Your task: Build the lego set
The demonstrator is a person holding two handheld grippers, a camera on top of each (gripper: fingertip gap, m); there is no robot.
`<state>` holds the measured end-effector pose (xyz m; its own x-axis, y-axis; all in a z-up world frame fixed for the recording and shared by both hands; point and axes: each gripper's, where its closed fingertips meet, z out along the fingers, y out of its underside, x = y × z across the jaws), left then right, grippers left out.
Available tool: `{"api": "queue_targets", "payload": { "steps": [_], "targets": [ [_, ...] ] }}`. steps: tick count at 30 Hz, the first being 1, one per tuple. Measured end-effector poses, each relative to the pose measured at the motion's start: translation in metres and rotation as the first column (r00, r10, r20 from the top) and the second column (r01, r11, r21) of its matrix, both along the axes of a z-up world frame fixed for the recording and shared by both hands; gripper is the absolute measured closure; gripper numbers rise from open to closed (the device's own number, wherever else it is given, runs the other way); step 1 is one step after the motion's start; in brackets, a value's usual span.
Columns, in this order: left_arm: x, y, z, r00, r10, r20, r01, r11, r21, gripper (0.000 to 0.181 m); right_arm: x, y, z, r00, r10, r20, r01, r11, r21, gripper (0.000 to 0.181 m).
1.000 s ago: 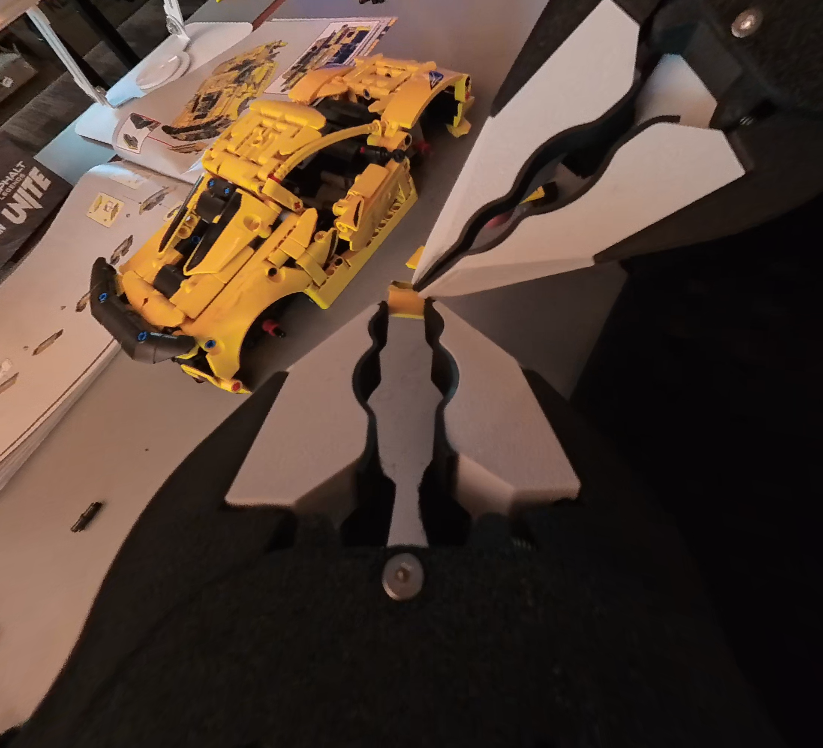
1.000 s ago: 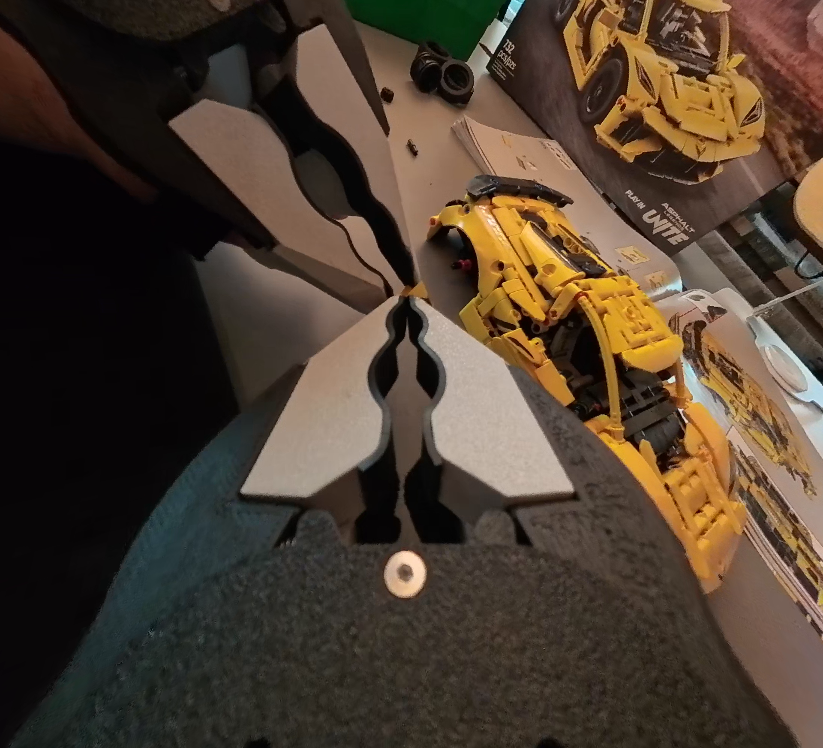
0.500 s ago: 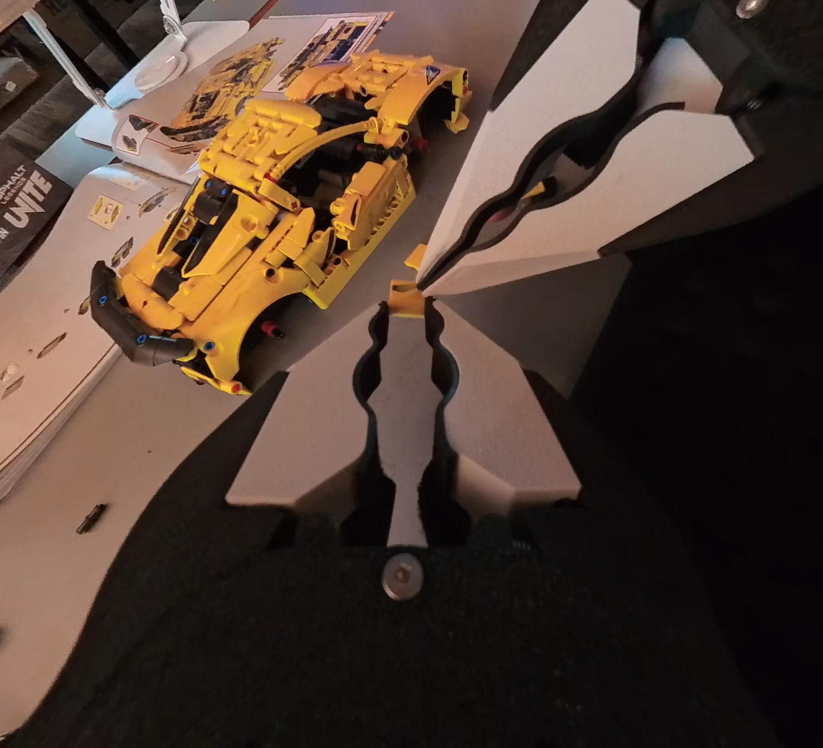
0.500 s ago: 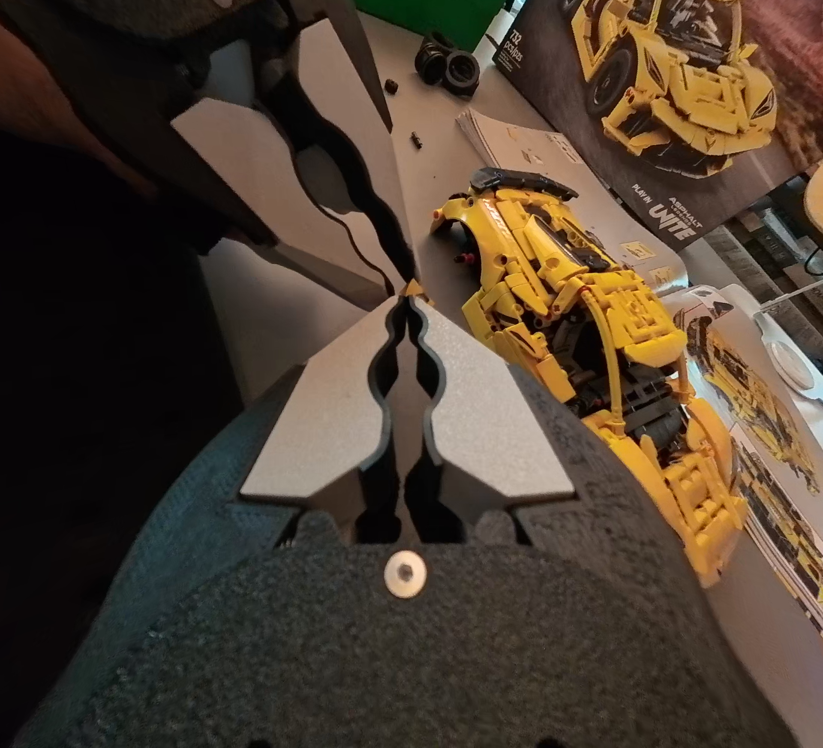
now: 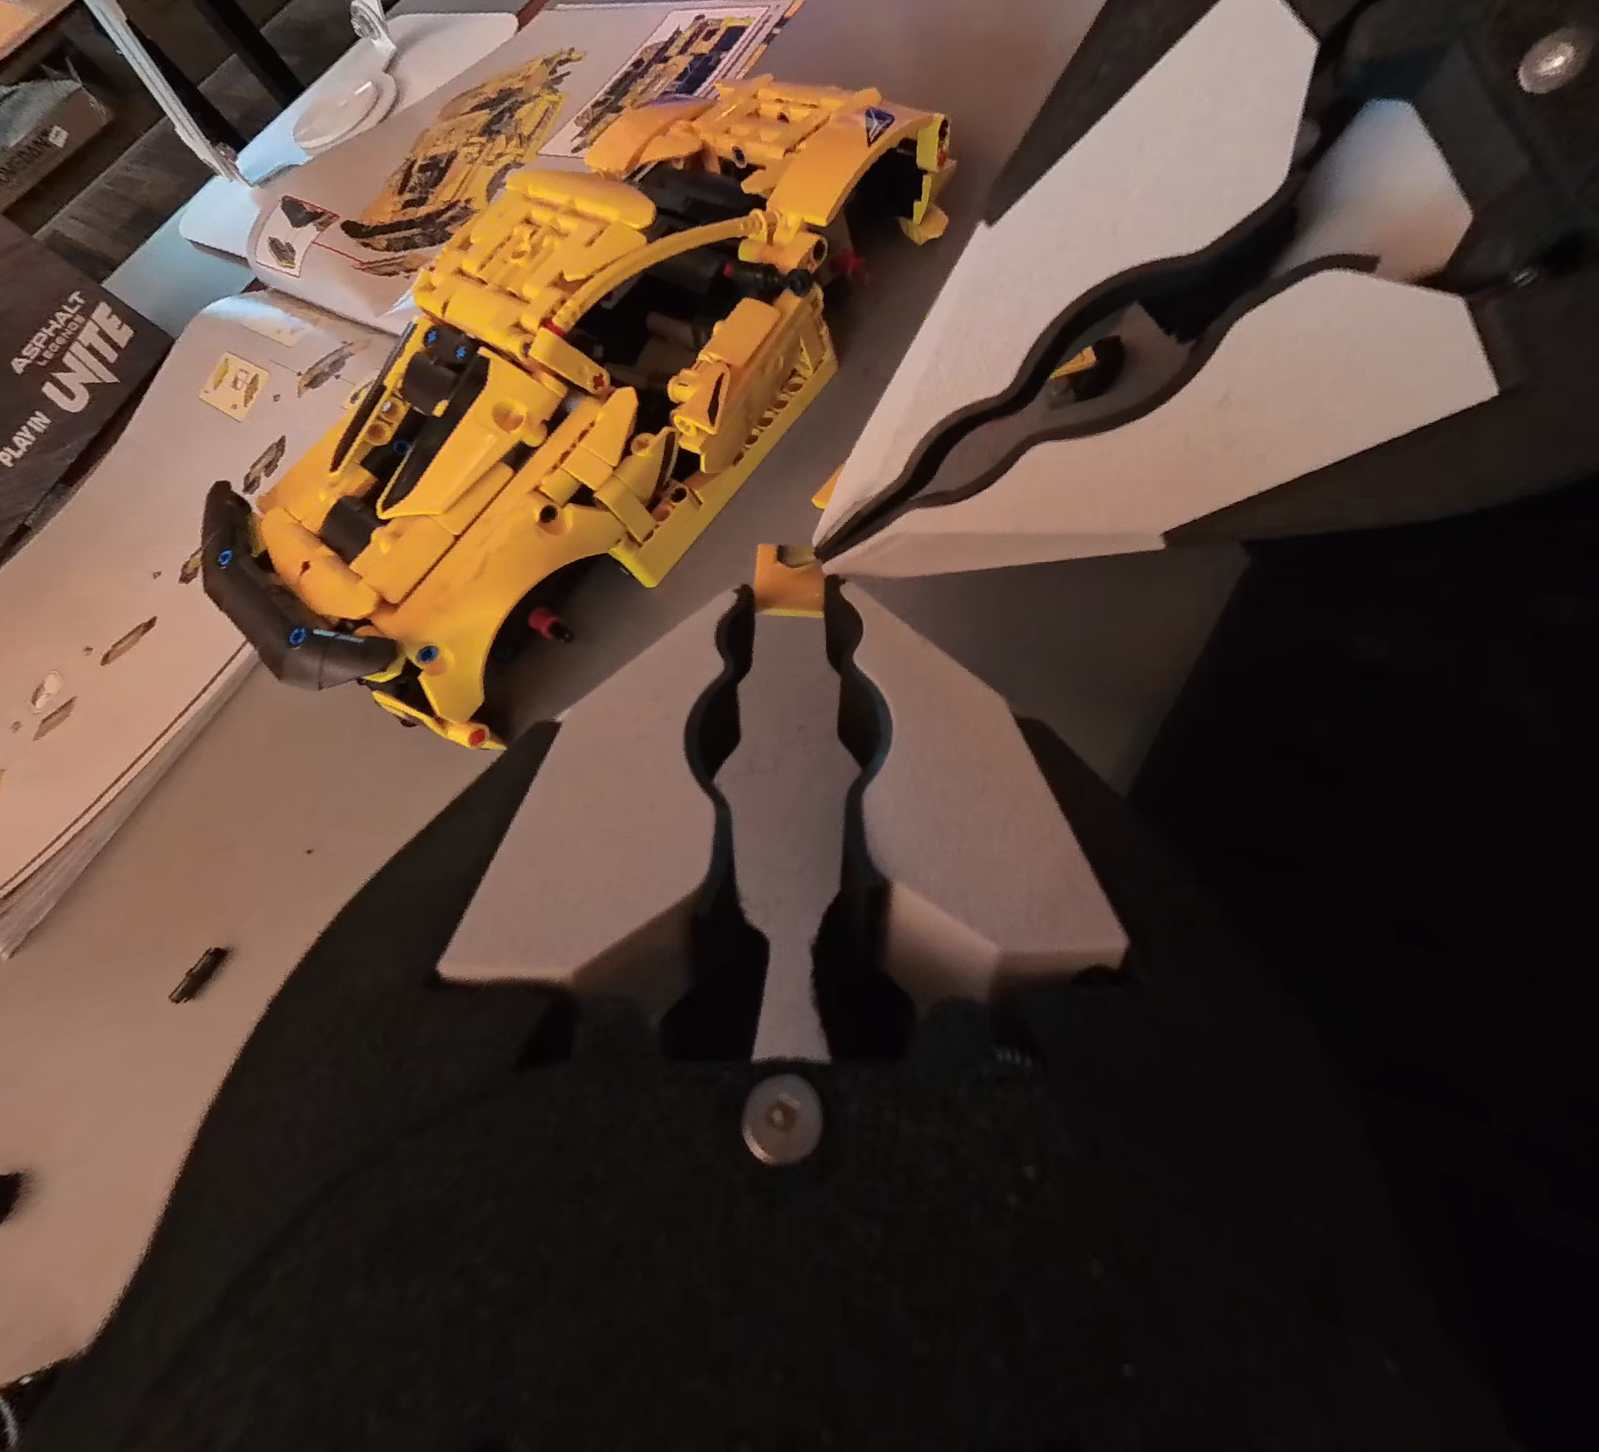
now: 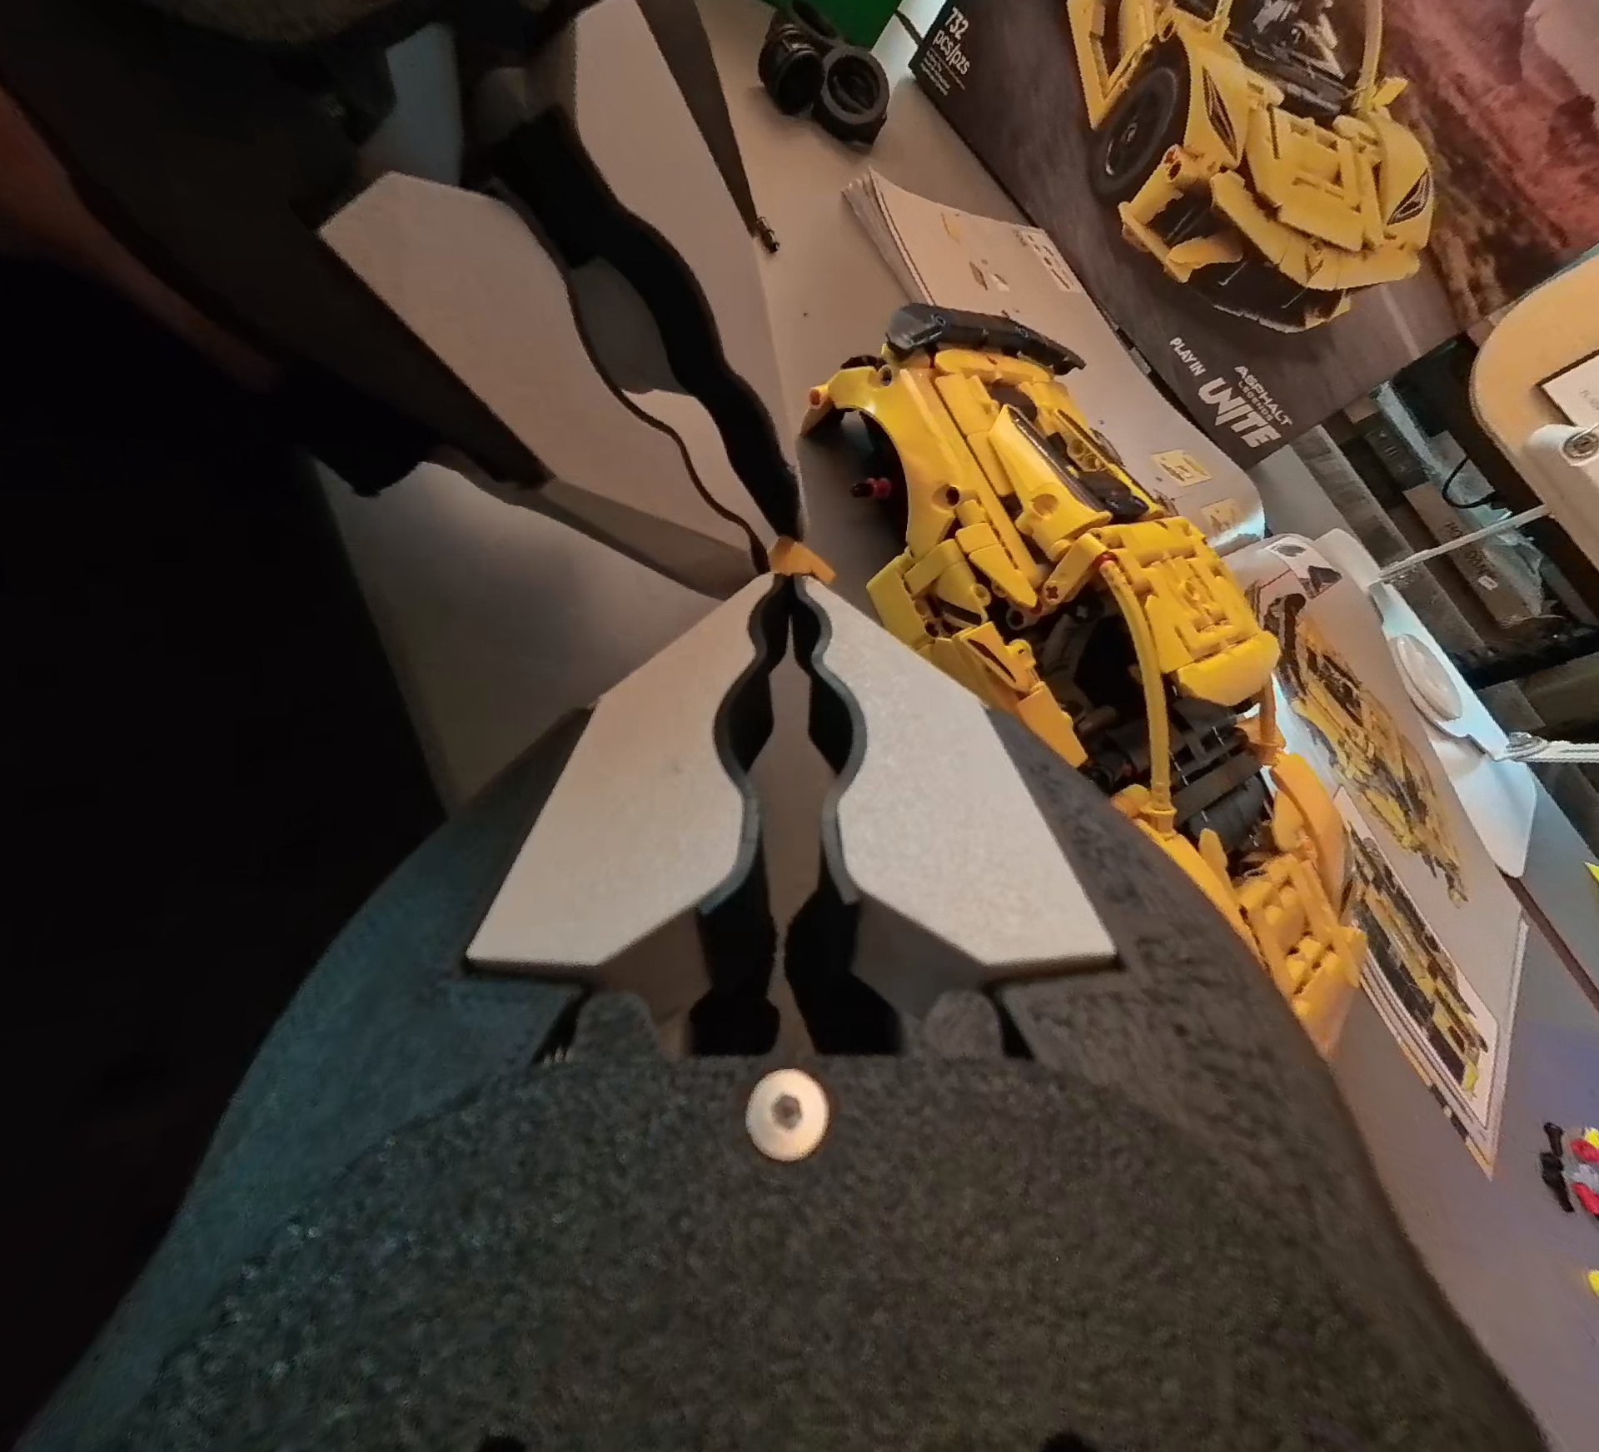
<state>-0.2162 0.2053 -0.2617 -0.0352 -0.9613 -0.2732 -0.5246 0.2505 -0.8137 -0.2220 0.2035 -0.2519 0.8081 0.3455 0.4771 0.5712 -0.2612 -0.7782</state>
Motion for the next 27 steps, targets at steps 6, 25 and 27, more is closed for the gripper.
{"api": "queue_targets", "payload": {
  "steps": [6,25,27],
  "targets": [
    [-0.001,-0.001,0.002,1.000,-0.002,0.007,0.002,1.000,-0.017,0.165,0.003,0.000,0.009,1.000,-0.018,0.013,0.017,0.999,0.049,0.181],
    [-0.001,0.000,0.001,1.000,-0.006,0.010,0.006,1.000,-0.013,0.165,-0.001,0.001,0.008,0.988,-0.030,0.151,0.017,0.996,0.084,0.181],
    [-0.001,0.000,0.001,1.000,-0.006,0.010,0.006,1.000,-0.012,0.165,0.000,0.001,0.008,0.988,-0.036,0.147,0.025,0.997,0.078,0.181]
  ]
}}
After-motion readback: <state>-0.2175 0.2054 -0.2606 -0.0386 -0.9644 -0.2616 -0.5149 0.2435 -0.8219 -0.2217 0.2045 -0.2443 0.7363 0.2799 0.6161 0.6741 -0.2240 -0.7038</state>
